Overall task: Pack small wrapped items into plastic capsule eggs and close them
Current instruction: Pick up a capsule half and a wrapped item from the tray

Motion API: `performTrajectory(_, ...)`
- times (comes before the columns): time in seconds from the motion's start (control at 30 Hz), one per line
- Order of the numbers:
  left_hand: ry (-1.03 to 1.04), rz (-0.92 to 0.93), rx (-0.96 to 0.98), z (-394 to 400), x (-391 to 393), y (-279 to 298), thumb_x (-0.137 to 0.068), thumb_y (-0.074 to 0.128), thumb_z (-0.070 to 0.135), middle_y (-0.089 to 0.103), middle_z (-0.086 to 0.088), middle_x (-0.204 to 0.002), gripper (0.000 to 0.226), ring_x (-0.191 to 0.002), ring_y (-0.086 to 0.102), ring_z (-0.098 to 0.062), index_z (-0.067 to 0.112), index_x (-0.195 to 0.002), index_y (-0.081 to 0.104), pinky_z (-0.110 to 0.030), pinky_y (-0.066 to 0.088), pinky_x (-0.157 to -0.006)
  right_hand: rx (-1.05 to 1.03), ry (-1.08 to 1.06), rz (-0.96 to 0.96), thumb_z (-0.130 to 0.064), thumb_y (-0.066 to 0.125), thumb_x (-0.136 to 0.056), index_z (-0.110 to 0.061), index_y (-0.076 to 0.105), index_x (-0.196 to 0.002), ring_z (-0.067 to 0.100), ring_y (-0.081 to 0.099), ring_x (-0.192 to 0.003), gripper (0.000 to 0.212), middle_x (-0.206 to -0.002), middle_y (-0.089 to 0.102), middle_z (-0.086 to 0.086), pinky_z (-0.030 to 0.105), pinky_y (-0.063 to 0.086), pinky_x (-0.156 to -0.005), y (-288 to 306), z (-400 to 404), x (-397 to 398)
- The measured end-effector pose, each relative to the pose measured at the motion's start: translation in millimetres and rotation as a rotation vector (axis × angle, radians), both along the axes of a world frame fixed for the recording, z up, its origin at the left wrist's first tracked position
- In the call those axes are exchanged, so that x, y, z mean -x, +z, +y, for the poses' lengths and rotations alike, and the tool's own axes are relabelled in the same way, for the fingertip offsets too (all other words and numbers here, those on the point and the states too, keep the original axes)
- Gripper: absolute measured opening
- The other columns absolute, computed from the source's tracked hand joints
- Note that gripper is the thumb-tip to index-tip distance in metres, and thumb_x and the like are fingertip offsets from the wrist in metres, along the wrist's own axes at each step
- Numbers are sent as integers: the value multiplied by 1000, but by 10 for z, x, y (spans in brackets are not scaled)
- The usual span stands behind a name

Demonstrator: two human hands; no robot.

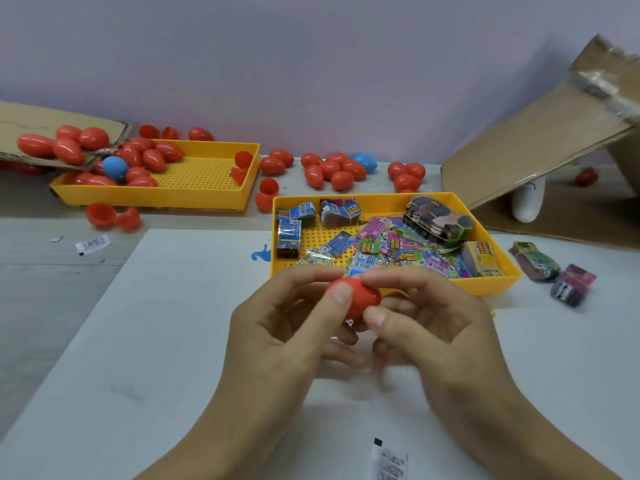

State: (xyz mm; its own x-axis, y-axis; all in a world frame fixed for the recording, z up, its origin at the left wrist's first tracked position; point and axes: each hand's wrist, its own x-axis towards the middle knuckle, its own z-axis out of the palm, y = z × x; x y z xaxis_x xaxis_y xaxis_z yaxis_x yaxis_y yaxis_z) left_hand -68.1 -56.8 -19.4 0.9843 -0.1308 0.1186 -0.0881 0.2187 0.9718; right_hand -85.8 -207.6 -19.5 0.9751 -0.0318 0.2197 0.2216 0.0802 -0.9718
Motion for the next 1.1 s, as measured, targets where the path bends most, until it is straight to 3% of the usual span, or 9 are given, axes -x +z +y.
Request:
performTrajectory(0.17, 12, -121, -58, 9, 2, -53, -67, 80, 15, 74, -9, -90, 34, -77, 74, -26, 24, -99, 75, -26, 60, -66, -25, -85, 107, -47, 74, -77, -23, 76, -93, 23, 57, -52, 28, -64, 64, 5, 26, 42, -37, 47, -4, -12)
performTrajectory(0.3, -21, -177, -77, 18, -21, -64, -71, 77, 11, 72, -11, -99, 32, -89, 73, -25, 24, -99, 75, -27, 59, -73, -26, -77, 65, -32, 75, -77, -17, 76, -86, 18, 60, -50, 17, -64, 68, 10, 25, 43, -37, 45, 4, -1)
performTrajectory(0.47, -25, -11, 11, 30, -9, -18, -68, 69, 44, 71, -14, -75, 36, -64, 72, -31, 22, -95, 76, -31, 59, -60, 32, -72, -47, -26, 82, -73, -28, 76, -95, 16, 68, -68, 23, -85, 74, 4, 27, 51, -45, 5, -16, 6)
performTrajectory(0.57, -14, -3, -2, 3, -8, -3, -70, 72, 46, 68, -16, -68, 32, -57, 69, -33, 21, -89, 77, -32, 58, -55, 139, -77, -141, -24, 82, -73, -34, 75, -98, 14, 66, -78, 28, -92, 72, -2, 32, 55, -53, -31, 3, -9)
performTrajectory(0.7, 104, -167, -10, -4, 4, -8, -78, 71, 36, 76, -6, -84, 19, -72, 74, -25, 25, -92, 78, -29, 60, -59, 521, -177, -270, -46, 76, -76, -39, 60, -121, 17, 61, -112, 49, -116, 67, -9, 21, 49, -80, -46, -93, -6)
performTrajectory(0.8, 215, -214, 3, 22, 0, -15, -78, 68, 37, 74, -3, -92, 25, -74, 74, -26, 28, -100, 74, -32, 61, -63, 938, -218, -178, -76, 62, -69, -48, 28, -146, 12, 27, -144, 89, -145, 43, -18, 21, 30, -107, -20, -155, -45)
performTrajectory(0.9, 259, -226, 7, 15, -5, -12, -77, 74, 32, 75, 0, -94, 25, -73, 75, -22, 29, -102, 72, -36, 62, -63, 1233, -140, -77, -87, 38, -72, -53, -4, -149, 2, -7, -148, 94, -149, 33, -31, 37, 5, -121, -54, -138, -110)
performTrajectory(1.0, 248, -218, 17, 1, -3, -11, -76, 71, 33, 74, 3, -93, 27, -73, 75, -23, 28, -102, 71, -40, 63, -65, 1152, -190, -124, -69, 47, -84, -42, 23, -152, -1, 19, -139, 78, -122, 55, -34, 39, 11, -117, -57, -117, -140)
performTrajectory(1.1, 219, -221, 29, -2, -1, -23, -76, 68, 34, 72, 4, -95, 24, -76, 75, -27, 27, -99, 71, -32, 62, -66, 1044, -270, -177, -49, 59, -84, -38, 45, -143, -2, 36, -120, 61, -107, 57, -29, 33, 20, -108, -77, -101, -155)
